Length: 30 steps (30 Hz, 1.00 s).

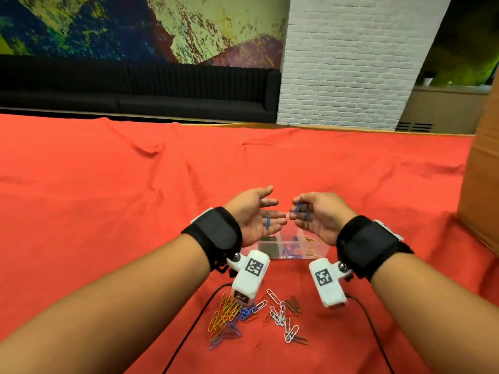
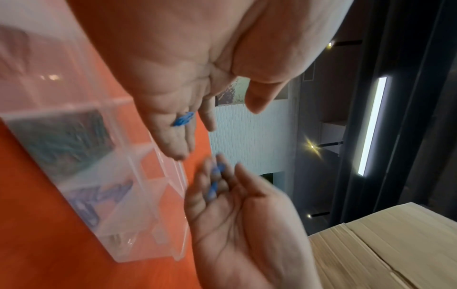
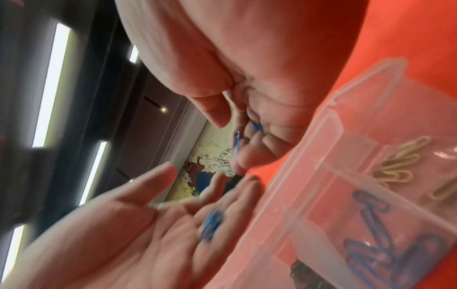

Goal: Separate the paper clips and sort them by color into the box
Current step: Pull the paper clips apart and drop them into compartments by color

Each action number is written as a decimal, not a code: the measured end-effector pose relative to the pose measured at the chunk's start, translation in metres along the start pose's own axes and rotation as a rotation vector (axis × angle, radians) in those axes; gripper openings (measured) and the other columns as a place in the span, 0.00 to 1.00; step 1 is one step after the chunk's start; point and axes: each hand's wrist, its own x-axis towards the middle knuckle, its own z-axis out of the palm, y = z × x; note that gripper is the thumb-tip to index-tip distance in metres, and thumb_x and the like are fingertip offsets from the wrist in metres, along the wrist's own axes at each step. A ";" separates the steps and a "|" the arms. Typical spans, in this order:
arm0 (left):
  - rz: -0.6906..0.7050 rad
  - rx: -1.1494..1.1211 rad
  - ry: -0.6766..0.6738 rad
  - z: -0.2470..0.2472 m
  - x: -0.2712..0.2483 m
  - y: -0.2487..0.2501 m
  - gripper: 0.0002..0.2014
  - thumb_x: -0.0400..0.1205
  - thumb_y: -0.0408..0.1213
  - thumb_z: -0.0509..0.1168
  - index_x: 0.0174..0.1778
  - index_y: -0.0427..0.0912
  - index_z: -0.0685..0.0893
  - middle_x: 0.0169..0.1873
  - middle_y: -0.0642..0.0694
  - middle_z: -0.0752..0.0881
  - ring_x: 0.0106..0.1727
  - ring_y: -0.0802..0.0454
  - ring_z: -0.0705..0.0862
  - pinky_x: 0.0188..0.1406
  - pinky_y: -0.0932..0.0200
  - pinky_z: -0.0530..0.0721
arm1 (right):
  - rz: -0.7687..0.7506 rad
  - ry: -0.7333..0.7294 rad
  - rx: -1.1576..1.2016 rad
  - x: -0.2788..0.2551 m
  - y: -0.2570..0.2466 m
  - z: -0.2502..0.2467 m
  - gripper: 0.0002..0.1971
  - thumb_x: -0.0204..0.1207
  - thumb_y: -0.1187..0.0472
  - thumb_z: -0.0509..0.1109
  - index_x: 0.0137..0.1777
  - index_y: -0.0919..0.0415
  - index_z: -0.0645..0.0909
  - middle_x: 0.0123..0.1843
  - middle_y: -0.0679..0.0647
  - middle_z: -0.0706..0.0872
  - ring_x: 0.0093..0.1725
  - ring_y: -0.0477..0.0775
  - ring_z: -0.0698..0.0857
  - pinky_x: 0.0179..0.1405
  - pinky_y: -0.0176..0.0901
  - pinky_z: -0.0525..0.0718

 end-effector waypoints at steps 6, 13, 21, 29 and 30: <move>0.025 0.090 -0.077 0.008 0.009 0.007 0.18 0.79 0.52 0.65 0.58 0.42 0.78 0.44 0.39 0.76 0.41 0.47 0.71 0.47 0.56 0.75 | -0.129 0.039 -0.347 0.005 -0.006 -0.009 0.06 0.81 0.54 0.68 0.44 0.54 0.82 0.47 0.53 0.84 0.48 0.53 0.81 0.51 0.48 0.77; 0.295 0.948 -0.059 -0.032 -0.058 0.002 0.04 0.80 0.30 0.69 0.47 0.43 0.85 0.44 0.45 0.88 0.42 0.53 0.84 0.42 0.58 0.81 | -0.264 -0.241 -0.771 -0.045 -0.002 -0.029 0.03 0.78 0.65 0.71 0.44 0.63 0.81 0.38 0.54 0.90 0.36 0.48 0.87 0.35 0.42 0.80; 0.247 1.906 -0.326 -0.054 -0.118 -0.069 0.13 0.76 0.49 0.70 0.56 0.59 0.85 0.47 0.55 0.83 0.44 0.58 0.82 0.44 0.59 0.80 | -0.424 -0.587 -1.469 -0.088 0.047 0.020 0.11 0.74 0.58 0.68 0.54 0.45 0.86 0.45 0.45 0.90 0.43 0.44 0.84 0.45 0.40 0.82; 0.375 1.844 -0.191 -0.074 -0.120 -0.084 0.04 0.76 0.43 0.66 0.42 0.49 0.85 0.44 0.52 0.82 0.41 0.55 0.80 0.42 0.57 0.78 | -0.410 -0.645 -1.591 -0.066 0.063 0.061 0.10 0.69 0.49 0.77 0.47 0.48 0.84 0.43 0.46 0.88 0.44 0.50 0.86 0.36 0.40 0.78; 0.379 1.796 -0.161 -0.078 -0.121 -0.082 0.03 0.76 0.43 0.67 0.41 0.49 0.84 0.42 0.53 0.82 0.40 0.58 0.78 0.42 0.60 0.77 | -0.404 -0.659 -1.582 -0.064 0.064 0.062 0.09 0.68 0.50 0.77 0.46 0.49 0.84 0.41 0.46 0.88 0.42 0.49 0.86 0.34 0.40 0.77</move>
